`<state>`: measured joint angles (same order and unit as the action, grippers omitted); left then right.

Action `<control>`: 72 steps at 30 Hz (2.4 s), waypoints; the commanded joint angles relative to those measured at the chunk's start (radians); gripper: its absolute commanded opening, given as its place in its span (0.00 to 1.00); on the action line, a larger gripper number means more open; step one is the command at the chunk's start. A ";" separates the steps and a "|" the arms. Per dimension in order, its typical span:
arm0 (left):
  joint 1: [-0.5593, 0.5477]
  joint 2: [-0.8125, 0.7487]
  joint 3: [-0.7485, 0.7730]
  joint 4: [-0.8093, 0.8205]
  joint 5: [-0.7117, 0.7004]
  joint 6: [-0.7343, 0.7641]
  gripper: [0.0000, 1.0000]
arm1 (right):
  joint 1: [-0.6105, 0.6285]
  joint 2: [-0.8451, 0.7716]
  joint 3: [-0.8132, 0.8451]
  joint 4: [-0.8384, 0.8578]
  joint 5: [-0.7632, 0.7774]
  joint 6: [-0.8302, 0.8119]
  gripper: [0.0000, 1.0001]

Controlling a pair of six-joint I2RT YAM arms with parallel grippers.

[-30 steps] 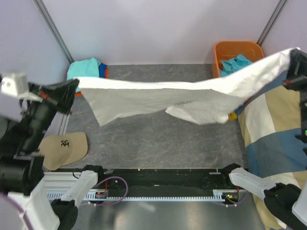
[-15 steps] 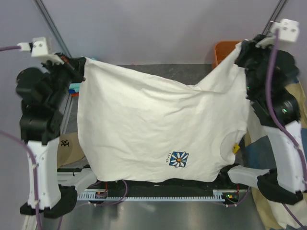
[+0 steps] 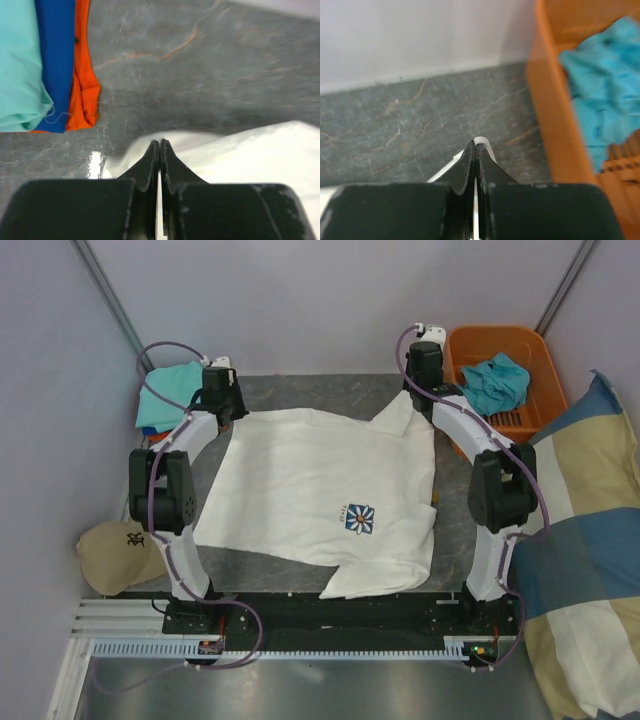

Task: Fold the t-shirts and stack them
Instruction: Flatten the tshirt out

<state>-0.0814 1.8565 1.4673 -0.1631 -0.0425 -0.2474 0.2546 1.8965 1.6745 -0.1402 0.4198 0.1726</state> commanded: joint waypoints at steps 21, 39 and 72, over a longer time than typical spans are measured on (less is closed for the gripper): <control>0.014 -0.054 0.318 0.054 0.130 -0.020 0.02 | -0.014 -0.013 0.389 -0.036 -0.125 -0.041 0.00; 0.015 -0.805 0.030 -0.166 0.174 -0.018 0.02 | 0.003 -0.622 0.155 -0.222 -0.184 -0.064 0.00; 0.019 -0.481 0.068 -0.032 -0.115 0.134 0.02 | -0.035 -0.306 0.360 -0.159 -0.142 -0.036 0.00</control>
<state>-0.0746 1.1942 1.5818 -0.3843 -0.0772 -0.1879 0.2520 1.3998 2.1399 -0.3862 0.2684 0.1333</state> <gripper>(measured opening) 0.033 0.009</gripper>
